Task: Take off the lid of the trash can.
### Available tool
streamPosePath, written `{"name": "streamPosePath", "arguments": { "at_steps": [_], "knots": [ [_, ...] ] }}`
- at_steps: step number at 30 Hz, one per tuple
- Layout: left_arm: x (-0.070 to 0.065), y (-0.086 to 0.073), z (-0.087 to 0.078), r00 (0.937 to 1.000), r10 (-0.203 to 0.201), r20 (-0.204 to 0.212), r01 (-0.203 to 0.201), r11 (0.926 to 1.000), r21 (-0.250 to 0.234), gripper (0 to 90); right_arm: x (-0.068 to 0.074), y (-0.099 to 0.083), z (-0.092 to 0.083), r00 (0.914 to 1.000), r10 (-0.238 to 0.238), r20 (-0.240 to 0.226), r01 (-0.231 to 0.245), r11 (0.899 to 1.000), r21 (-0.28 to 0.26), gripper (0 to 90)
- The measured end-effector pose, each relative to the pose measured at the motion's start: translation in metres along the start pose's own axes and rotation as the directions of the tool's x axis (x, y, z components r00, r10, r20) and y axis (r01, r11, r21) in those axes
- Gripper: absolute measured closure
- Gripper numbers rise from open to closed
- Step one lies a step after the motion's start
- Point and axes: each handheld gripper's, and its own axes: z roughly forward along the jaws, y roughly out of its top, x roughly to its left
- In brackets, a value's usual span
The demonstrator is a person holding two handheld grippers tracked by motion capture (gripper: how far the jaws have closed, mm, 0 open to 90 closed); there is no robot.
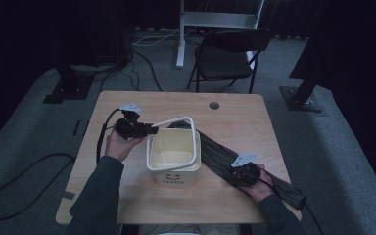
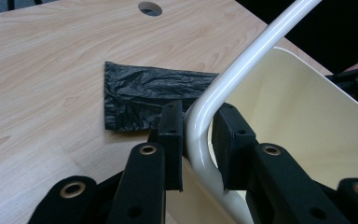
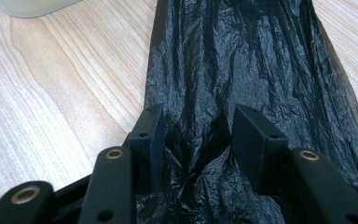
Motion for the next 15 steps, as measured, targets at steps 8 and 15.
{"name": "streamPosePath", "arguments": {
  "at_steps": [8,15],
  "knots": [
    [0.005,-0.005,-0.012,0.9999,-0.005,-0.012,0.004,1.0000,-0.006,74.7,0.000,0.000,0.000,1.0000,0.002,-0.001,-0.002,1.000,0.000,53.5],
    [0.013,-0.011,-0.026,0.9996,-0.005,-0.029,0.005,0.9999,-0.011,74.8,-0.001,-0.001,0.000,1.0000,0.004,-0.003,-0.004,1.000,-0.003,53.4]
  ]
}}
